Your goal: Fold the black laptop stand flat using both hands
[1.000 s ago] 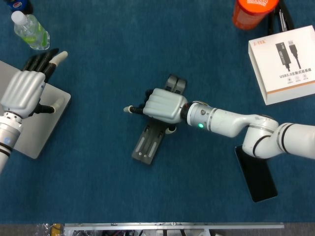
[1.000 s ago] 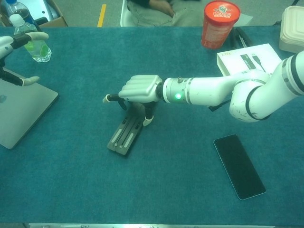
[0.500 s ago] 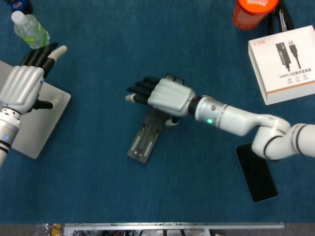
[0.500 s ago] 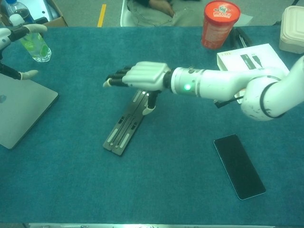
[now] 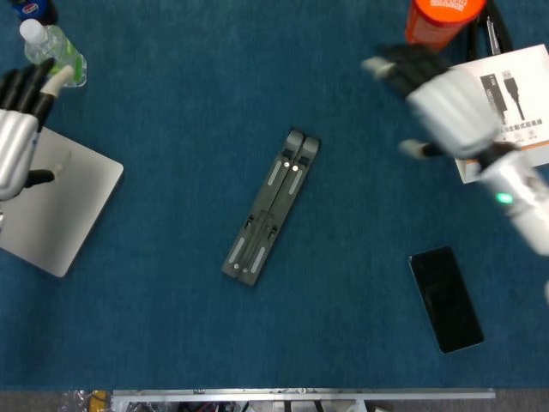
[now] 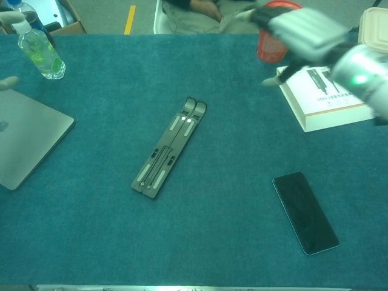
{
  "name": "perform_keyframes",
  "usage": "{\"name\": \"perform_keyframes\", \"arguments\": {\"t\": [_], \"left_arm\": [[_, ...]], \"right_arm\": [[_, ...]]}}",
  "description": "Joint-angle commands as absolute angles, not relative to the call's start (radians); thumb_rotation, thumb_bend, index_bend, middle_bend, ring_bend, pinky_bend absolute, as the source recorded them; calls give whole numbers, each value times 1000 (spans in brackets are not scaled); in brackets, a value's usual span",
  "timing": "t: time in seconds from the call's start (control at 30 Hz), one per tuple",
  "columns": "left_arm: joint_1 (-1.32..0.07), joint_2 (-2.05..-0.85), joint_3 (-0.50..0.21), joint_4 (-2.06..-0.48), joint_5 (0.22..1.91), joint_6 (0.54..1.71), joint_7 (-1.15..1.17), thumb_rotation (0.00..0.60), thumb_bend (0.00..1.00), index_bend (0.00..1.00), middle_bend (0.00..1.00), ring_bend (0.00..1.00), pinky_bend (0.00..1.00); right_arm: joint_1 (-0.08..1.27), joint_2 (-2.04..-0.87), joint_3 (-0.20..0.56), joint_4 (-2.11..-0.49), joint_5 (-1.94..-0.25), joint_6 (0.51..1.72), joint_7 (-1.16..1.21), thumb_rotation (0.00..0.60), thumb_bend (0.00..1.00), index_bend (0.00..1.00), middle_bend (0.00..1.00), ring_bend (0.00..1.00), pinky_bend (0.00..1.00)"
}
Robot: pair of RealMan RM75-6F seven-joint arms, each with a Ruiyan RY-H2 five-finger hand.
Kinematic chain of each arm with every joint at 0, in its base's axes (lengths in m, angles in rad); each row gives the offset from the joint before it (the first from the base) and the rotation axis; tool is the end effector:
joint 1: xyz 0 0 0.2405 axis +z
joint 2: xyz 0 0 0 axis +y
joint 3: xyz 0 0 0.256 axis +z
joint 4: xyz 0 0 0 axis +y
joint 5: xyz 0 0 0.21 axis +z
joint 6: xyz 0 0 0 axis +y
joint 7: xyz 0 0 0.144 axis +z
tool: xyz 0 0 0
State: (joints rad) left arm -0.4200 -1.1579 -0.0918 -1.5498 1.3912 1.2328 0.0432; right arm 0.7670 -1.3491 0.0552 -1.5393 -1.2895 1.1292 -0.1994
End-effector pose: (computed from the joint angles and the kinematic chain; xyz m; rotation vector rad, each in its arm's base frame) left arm -0.2644 0.2897 0.1318 -1.6114 -0.8351 -0.9241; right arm -0.1558 -0.3443 0.0501 1.8864 -0.7202 1.0249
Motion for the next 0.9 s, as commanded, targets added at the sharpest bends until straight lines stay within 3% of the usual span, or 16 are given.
{"name": "perform_keyframes", "arguments": {"t": [0.03,0.37,0.9], "left_arm": [[-387,-1166,-89,-1542,1379,1274,110,600,295,0,0,0,45],[-317,-1186,-70,-1574,1392,1376,190,600,295,0,0,0,45],[-227,-1171,-25,-1642,1463,1476,236,600,295,0,0,0,45]], "right_arm": [[644,-1269,41,-1618,-1231,1261,-282,600,97,0,0,0,92],[409,-1198,-6,-1672,-1213,1475,-282,600,97,0,0,0,92],[263,-1207,12,-1652,-1269,1572,-288,600,98,0,0,0,92]]}}
